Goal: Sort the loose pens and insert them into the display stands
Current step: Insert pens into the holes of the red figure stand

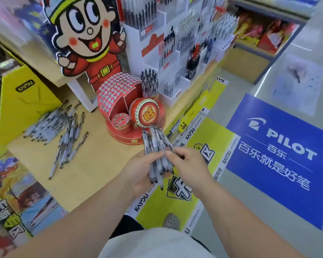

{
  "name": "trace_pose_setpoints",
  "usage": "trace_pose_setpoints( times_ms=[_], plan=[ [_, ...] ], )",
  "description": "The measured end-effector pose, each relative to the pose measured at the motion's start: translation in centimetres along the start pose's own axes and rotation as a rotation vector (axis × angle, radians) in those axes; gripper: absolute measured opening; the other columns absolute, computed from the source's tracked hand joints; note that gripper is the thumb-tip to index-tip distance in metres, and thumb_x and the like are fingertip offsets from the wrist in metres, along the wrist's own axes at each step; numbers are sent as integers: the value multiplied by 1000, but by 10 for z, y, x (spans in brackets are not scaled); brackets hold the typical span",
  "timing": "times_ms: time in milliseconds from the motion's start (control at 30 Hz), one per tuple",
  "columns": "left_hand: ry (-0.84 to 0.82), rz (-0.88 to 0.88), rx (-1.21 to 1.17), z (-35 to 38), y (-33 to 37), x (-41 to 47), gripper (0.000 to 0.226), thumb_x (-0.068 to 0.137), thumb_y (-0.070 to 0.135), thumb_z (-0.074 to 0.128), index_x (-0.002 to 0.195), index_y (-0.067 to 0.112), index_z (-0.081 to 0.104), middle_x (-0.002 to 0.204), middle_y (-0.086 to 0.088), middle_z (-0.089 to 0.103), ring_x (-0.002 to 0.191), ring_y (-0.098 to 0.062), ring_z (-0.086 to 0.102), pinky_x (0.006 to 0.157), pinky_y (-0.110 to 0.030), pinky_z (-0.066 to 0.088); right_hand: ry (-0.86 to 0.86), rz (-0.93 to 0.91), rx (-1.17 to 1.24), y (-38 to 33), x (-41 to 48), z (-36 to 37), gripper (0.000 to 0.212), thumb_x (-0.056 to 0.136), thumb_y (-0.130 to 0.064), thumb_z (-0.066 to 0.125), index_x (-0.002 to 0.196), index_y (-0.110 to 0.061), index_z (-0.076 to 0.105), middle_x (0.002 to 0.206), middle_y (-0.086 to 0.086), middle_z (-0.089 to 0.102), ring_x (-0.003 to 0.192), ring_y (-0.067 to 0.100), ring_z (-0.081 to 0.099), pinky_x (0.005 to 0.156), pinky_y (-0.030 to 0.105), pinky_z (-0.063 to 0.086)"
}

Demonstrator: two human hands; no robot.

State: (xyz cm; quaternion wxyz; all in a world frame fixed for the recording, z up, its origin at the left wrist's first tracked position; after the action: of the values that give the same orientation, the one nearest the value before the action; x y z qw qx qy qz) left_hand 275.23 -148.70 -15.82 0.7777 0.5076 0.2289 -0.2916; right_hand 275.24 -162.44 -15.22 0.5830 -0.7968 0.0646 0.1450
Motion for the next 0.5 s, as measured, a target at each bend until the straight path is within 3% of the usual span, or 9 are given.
trace_pose_setpoints(
  times_ms=[100, 133, 200, 267, 400, 467, 500],
  plan=[
    [33, 10, 23, 4, 4, 3, 23, 100, 12, 56, 115, -3, 66, 86, -14, 73, 75, -23, 72, 63, -36, 59, -39, -14, -20, -5, 6, -9, 44, 101, -37, 54, 76, -3, 60, 71, 19, 49, 63, 31, 47, 63, 34, 34],
    [43, 9, 19, 4, 6, 5, 26, 101, 12, 56, 118, -4, 65, 91, -16, 74, 78, -24, 73, 60, -35, 58, -61, 1, -18, -7, 9, -12, 43, 103, -36, 52, 77, -4, 62, 61, 9, 52, 59, 28, 49, 62, 32, 35],
    [64, 20, 6, 4, 11, 10, 28, 101, 10, 55, 125, -2, 62, 103, -19, 73, 81, -26, 72, 57, -33, 55, -89, 31, -25, -12, 18, -17, 37, 105, -32, 48, 81, -8, 64, 45, -15, 50, 44, 6, 45, 54, 24, 34],
    [82, 43, 8, 2, 17, 18, 29, 100, 9, 56, 127, 3, 63, 108, -18, 73, 83, -28, 70, 59, -34, 55, -128, 26, -24, -19, 28, -20, 28, 105, -29, 49, 83, -18, 62, 51, -23, 56, 50, -2, 50, 53, 17, 35],
    [38, 99, -2, 3, 33, 36, 31, 98, 7, 58, 129, 9, 64, 115, -19, 73, 101, -34, 71, 83, -48, 58, -163, 17, -27, -25, 59, -25, 4, 99, -36, 58, 101, -38, 61, 90, -5, 71, 89, 18, 67, 85, 40, 52],
    [23, 118, 25, 3, 44, 48, 31, 98, 5, 58, 128, 9, 64, 118, -20, 72, 111, -39, 68, 99, -57, 53, -178, 11, -61, -29, 77, -29, 5, 98, -38, 59, 97, -43, 59, 92, 1, 69, 92, 23, 65, 86, 43, 52],
    [22, 123, 42, 3, 50, 54, 31, 98, 5, 58, 128, 9, 64, 118, -20, 72, 113, -40, 67, 103, -58, 50, -174, 9, -68, -33, 85, -33, 7, 98, -38, 60, 95, -43, 59, 87, -1, 67, 86, 20, 64, 80, 38, 52]
  ],
)
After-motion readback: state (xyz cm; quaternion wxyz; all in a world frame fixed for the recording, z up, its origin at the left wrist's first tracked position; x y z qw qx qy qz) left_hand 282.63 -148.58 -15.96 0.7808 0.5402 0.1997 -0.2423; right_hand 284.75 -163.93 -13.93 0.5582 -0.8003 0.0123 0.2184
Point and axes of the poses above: each hand's wrist, its own x-axis towards the middle knuckle, its own z-axis out of the palm, y = z × x, the point moved 3 cm from there along x, towards the middle knuckle
